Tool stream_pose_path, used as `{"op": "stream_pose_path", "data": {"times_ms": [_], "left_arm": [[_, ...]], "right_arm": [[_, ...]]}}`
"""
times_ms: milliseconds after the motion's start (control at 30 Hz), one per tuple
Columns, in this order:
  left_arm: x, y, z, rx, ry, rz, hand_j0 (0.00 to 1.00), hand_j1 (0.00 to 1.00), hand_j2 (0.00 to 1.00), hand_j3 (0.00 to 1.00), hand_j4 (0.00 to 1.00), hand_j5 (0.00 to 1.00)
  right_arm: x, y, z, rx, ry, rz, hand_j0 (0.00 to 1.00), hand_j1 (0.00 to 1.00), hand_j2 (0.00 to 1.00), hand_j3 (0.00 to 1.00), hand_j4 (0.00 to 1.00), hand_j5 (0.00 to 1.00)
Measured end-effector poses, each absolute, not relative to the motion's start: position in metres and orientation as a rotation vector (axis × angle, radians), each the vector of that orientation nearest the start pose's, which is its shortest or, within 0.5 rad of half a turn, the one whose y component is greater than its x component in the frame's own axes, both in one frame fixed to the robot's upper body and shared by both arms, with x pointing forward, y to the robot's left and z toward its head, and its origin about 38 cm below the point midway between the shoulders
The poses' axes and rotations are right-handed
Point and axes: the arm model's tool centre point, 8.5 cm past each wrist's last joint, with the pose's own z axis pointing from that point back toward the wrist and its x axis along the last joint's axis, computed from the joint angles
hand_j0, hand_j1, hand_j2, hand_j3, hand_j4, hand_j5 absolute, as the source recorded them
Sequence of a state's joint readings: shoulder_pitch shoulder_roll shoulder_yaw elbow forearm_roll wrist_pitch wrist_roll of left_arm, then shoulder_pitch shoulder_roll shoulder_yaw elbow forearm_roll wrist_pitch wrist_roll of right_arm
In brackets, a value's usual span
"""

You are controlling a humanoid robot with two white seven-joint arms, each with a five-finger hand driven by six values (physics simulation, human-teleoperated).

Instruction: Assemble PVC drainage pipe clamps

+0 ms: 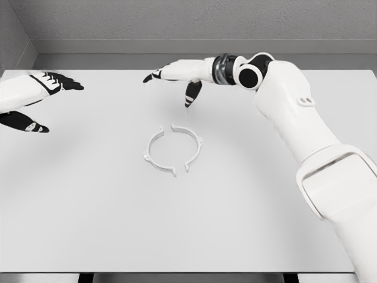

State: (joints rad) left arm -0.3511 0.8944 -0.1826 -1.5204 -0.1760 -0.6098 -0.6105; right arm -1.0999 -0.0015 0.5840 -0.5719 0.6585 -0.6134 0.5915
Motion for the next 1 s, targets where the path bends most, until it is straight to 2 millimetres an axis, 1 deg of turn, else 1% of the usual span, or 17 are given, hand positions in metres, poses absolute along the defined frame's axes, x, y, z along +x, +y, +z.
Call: {"op": "stream_pose_path", "data": {"times_ms": [33,67,200,267,333,367,433,467,533,600,633,667,700,767,800,900,1000], "left_arm": [[0.389,0.375,0.244,0.394,-1.531,-1.822,1.0,1.0,1.0,1.0,1.0,1.0],[0.385,0.367,0.245,0.382,-1.545,-1.846,1.0,1.0,1.0,1.0,1.0,1.0],[0.38,0.351,0.274,0.429,-1.608,-1.915,1.0,1.0,1.0,1.0,1.0,1.0],[0.375,0.342,0.278,0.425,-1.63,-1.939,1.0,1.0,1.0,1.0,1.0,1.0],[0.372,0.334,0.271,0.399,-1.638,-1.95,1.0,1.0,1.0,1.0,1.0,1.0],[0.371,0.328,0.266,0.393,-1.644,-1.954,1.0,1.0,1.0,1.0,1.0,1.0],[0.374,0.313,0.249,0.394,-1.65,-1.956,1.0,1.0,1.0,1.0,1.0,1.0],[0.376,0.304,0.242,0.4,-1.657,-1.957,1.0,1.0,1.0,1.0,1.0,1.0],[0.381,0.295,0.236,0.419,-1.662,-1.955,1.0,1.0,1.0,1.0,1.0,1.0],[0.384,0.294,0.228,0.424,-1.645,-1.948,1.0,1.0,1.0,1.0,1.0,1.0],[0.385,0.292,0.224,0.425,-1.638,-1.947,1.0,1.0,1.0,1.0,1.0,1.0],[0.386,0.29,0.221,0.432,-1.63,-1.95,1.0,1.0,1.0,1.0,1.0,1.0],[0.387,0.288,0.217,0.436,-1.623,-1.952,1.0,1.0,1.0,1.0,1.0,1.0],[0.388,0.284,0.213,0.439,-1.616,-1.958,1.0,1.0,1.0,1.0,1.0,1.0],[0.388,0.281,0.21,0.434,-1.616,-1.96,1.0,1.0,1.0,1.0,1.0,1.0],[0.39,0.268,0.206,0.426,-1.624,-1.976,1.0,1.0,1.0,1.0,1.0,1.0],[0.389,0.257,0.199,0.399,-1.626,-1.993,1.0,1.0,1.0,1.0,1.0,1.0]], "right_arm": [[0.564,-0.078,0.217,-0.172,-1.449,1.976,1.0,1.0,1.0,1.0,1.0,1.0],[0.566,-0.089,0.216,-0.173,-1.454,1.942,1.0,1.0,1.0,1.0,1.0,1.0],[0.579,-0.142,0.232,-0.236,-1.474,1.821,1.0,1.0,1.0,1.0,1.0,1.0],[0.584,-0.18,0.24,-0.279,-1.487,1.735,1.0,1.0,1.0,1.0,1.0,1.0],[0.585,-0.228,0.241,-0.324,-1.476,1.64,1.0,1.0,1.0,1.0,1.0,1.0],[0.583,-0.253,0.236,-0.335,-1.468,1.587,1.0,1.0,1.0,1.0,1.0,1.0],[0.575,-0.298,0.229,-0.349,-1.461,1.489,1.0,1.0,1.0,1.0,1.0,1.0],[0.57,-0.317,0.222,-0.351,-1.451,1.45,1.0,1.0,1.0,1.0,1.0,1.0],[0.561,-0.345,0.215,-0.364,-1.435,1.403,1.0,1.0,1.0,1.0,1.0,1.0],[0.557,-0.36,0.218,-0.382,-1.436,1.379,1.0,1.0,1.0,1.0,1.0,1.0],[0.552,-0.364,0.208,-0.374,-1.422,1.378,1.0,1.0,1.0,1.0,1.0,1.0],[0.544,-0.365,0.191,-0.357,-1.402,1.383,1.0,1.0,1.0,1.0,1.0,1.0],[0.54,-0.363,0.188,-0.36,-1.403,1.404,1.0,1.0,1.0,1.0,1.0,1.0],[0.539,-0.363,0.199,-0.387,-1.425,1.428,1.0,1.0,1.0,1.0,1.0,1.0],[0.532,-0.368,0.192,-0.389,-1.41,1.438,1.0,1.0,1.0,1.0,1.0,1.0],[0.519,-0.381,0.195,-0.433,-1.395,1.481,1.0,1.0,1.0,1.0,1.0,1.0],[0.51,-0.395,0.21,-0.48,-1.403,1.504,1.0,1.0,1.0,1.0,1.0,1.0]]}}
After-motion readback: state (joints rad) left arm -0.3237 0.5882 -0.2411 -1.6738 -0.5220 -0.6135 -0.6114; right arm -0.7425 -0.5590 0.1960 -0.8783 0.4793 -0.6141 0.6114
